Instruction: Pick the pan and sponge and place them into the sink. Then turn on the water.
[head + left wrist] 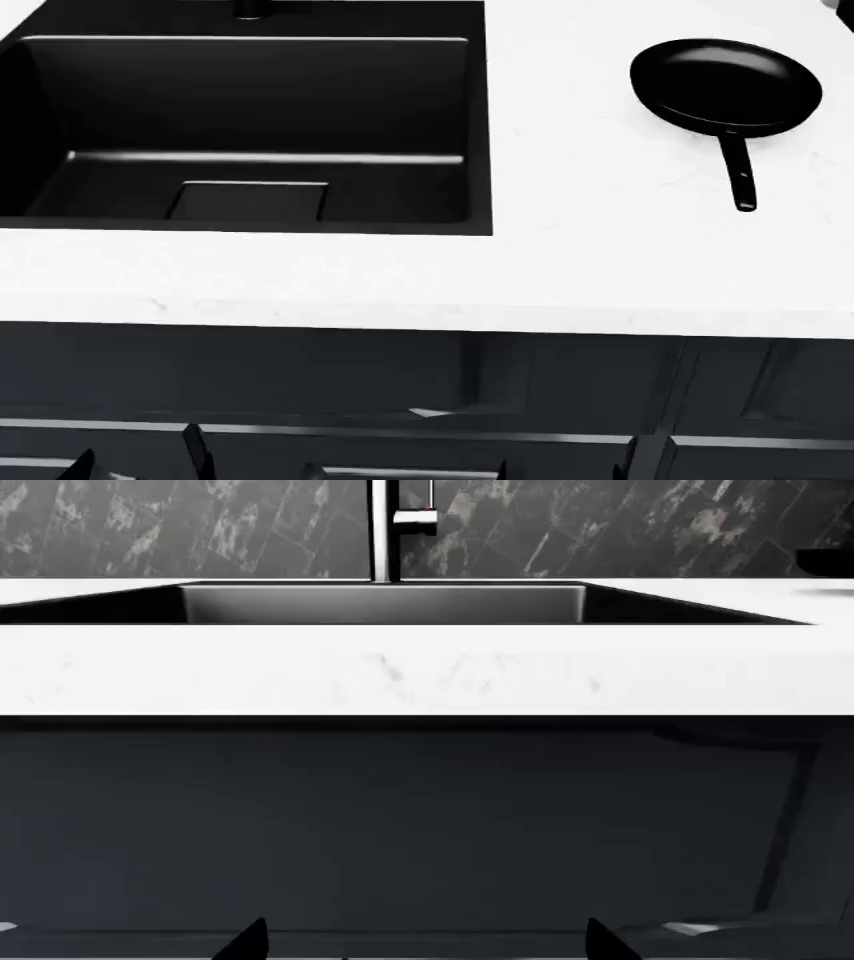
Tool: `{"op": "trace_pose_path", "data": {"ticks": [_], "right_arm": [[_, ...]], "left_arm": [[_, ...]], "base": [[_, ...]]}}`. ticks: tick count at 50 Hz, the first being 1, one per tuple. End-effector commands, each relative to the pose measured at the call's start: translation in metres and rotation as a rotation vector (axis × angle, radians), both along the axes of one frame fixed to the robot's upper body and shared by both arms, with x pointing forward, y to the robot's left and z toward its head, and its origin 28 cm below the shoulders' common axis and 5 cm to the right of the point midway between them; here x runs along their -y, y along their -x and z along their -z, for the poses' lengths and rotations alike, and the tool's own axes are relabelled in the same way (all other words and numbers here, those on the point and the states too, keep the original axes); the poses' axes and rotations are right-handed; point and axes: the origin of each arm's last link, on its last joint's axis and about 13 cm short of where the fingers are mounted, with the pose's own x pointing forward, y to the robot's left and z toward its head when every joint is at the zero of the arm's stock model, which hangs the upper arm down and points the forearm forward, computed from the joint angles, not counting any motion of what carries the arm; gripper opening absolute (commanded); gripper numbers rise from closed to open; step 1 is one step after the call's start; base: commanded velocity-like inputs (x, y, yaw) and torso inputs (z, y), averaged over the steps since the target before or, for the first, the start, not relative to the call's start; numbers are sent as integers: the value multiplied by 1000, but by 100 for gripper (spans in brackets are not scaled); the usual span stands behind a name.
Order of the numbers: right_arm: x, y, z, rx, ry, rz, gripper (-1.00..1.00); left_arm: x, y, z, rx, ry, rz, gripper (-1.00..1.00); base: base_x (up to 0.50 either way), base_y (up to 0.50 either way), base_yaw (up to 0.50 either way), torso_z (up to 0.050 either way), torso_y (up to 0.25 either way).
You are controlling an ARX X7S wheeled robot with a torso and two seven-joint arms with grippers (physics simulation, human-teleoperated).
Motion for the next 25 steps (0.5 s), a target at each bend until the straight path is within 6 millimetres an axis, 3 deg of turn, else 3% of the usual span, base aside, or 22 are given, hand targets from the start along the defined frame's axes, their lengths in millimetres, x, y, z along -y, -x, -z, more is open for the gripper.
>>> {"op": "trace_pose_path", "data": {"ticks": [1, 25], "right_arm": [[-1, 0, 0, 7, -5, -6, 100], [-1, 1, -2, 13, 19, -7, 100]], "left_arm": [[-1, 1, 0, 4, 3, 2, 100], [3, -2, 3, -22, -57, 1, 100]], "base": [[0, 0, 0, 0, 0], [0, 0, 0, 0, 0]]}}
